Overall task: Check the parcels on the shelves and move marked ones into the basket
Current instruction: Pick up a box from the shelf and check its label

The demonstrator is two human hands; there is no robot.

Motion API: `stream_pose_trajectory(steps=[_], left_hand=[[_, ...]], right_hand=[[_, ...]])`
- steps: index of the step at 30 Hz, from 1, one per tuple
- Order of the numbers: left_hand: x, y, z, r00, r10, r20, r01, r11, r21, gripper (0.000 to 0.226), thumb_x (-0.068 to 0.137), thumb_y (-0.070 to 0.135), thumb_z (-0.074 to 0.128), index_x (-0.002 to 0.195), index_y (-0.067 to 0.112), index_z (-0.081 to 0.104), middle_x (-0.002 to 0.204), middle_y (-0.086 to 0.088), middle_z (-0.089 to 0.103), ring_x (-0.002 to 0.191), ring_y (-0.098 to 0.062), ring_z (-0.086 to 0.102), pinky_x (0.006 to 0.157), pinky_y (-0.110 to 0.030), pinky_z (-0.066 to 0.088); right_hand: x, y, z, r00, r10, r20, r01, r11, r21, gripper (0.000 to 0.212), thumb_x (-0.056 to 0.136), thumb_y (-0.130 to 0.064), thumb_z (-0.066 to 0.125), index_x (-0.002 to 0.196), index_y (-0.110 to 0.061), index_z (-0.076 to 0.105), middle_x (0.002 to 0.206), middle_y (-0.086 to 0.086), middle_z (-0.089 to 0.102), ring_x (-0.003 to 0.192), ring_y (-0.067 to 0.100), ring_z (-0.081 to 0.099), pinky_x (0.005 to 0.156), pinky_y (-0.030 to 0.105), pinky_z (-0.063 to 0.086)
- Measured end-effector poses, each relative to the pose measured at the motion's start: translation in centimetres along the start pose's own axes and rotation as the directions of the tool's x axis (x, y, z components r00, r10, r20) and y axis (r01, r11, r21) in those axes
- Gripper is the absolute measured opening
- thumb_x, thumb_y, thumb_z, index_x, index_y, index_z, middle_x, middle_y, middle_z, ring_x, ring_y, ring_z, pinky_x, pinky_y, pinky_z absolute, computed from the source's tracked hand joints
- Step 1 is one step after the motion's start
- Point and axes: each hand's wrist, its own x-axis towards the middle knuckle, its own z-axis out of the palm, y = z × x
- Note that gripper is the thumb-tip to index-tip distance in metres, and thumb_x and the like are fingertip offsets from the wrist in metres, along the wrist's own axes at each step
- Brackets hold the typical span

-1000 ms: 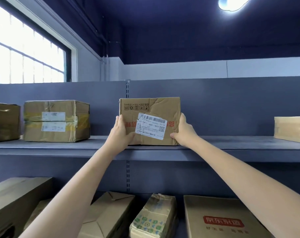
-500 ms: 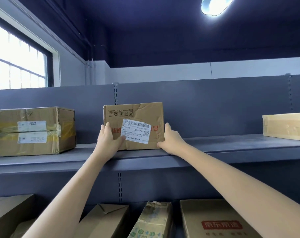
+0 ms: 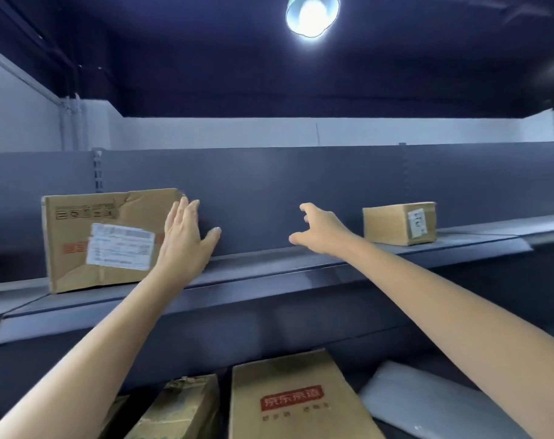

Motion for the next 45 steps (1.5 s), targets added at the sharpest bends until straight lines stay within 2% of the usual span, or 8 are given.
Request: stream_pose_trajectory(steps=[7,16,19,22,26,34,39,45], left_hand=[[1.2,11.7,8.2,0.996,-0.011,0.093,0.021,0.994,-0.106,0.063,0.093,0.029,0.049,0.145,0.008,0.021,0.155,-0.008,0.015,0.144,-0.02,0.009,0.116,-0.034,0.011],[2.9,22.2,20.2,0.96,-0.065,0.271,0.125,0.97,-0.208,0.05,0.092,0.028,0.051,0.136,0.011,0.035,0.141,-0.005,0.04,0.134,-0.024,0.03,0.106,-0.032,0.027],[3.3,23.8,23.4,0.89,-0.149,0.43,0.243,0.955,-0.171,0.015,0.092,0.03,0.049,0.106,0.03,0.042,0.098,0.007,0.045,0.104,-0.021,0.034,0.078,-0.025,0.033],[3.4,25.2,25.5,0.817,-0.14,0.56,0.269,0.951,-0.154,0.048,0.095,0.025,0.043,0.137,0.007,0.031,0.123,-0.005,0.043,0.113,-0.024,0.039,0.088,-0.027,0.029],[3.7,25.3,26.5,0.779,-0.133,0.613,0.253,0.961,-0.112,0.039,0.089,0.023,0.046,0.126,0.011,0.048,0.126,-0.002,0.054,0.111,-0.021,0.05,0.098,-0.032,0.038],[2.1,22.0,21.1,0.866,0.041,0.498,0.096,0.964,-0.247,0.039,0.09,0.019,0.045,0.129,0.017,0.048,0.127,0.0,0.056,0.11,-0.019,0.052,0.089,-0.026,0.038],[-1.6,18.8,13.8,0.938,0.192,0.289,-0.057,0.907,-0.417,0.041,0.089,0.013,0.052,0.128,0.024,0.049,0.111,0.017,0.051,0.099,-0.002,0.045,0.067,0.0,0.034],[-6.3,12.3,6.2,0.968,0.216,0.13,-0.121,0.85,-0.513,0.063,0.081,0.006,0.064,0.134,0.024,0.037,0.122,0.014,0.054,0.102,0.009,0.052,0.087,-0.005,0.041]], right_hand=[[0.1,10.7,-8.9,0.994,0.003,-0.106,-0.012,0.996,-0.084,0.063,0.085,-0.022,0.058,0.142,-0.016,0.03,0.134,0.009,0.047,0.111,0.026,0.054,0.083,0.031,0.044],[1.7,24.0,-16.3,0.963,0.019,-0.269,-0.061,0.987,-0.146,0.054,0.083,-0.019,0.065,0.13,-0.007,0.04,0.126,0.012,0.052,0.11,0.025,0.051,0.085,0.032,0.042],[2.7,26.4,-16.5,0.969,0.122,-0.216,-0.143,0.986,-0.084,0.072,0.082,-0.027,0.068,0.138,-0.006,0.03,0.14,0.013,0.041,0.126,0.027,0.042,0.095,0.035,0.038],[3.8,27.2,-16.0,0.969,0.218,-0.117,-0.221,0.975,-0.013,0.08,0.083,-0.033,0.066,0.142,-0.005,0.02,0.147,0.014,0.031,0.133,0.029,0.035,0.1,0.036,0.035],[4.9,26.6,-14.5,0.981,0.193,-0.036,-0.193,0.981,-0.009,0.07,0.083,-0.031,0.066,0.137,-0.008,0.028,0.139,0.011,0.044,0.124,0.026,0.045,0.096,0.035,0.039],[2.5,21.1,-11.7,0.962,0.062,-0.266,-0.007,0.979,0.204,0.053,0.082,-0.017,0.067,0.128,-0.01,0.041,0.128,0.006,0.056,0.116,0.021,0.053,0.09,0.029,0.043],[-1.7,14.5,-9.0,0.94,0.014,-0.34,0.104,0.939,0.327,0.051,0.08,-0.016,0.07,0.125,-0.013,0.046,0.121,0.003,0.06,0.109,0.019,0.058,0.094,0.034,0.048],[-7.3,5.8,-4.3,0.911,-0.063,-0.408,0.228,0.9,0.37,0.053,0.079,-0.016,0.071,0.126,-0.015,0.047,0.12,0.0,0.061,0.106,0.015,0.059,0.089,0.028,0.05]])
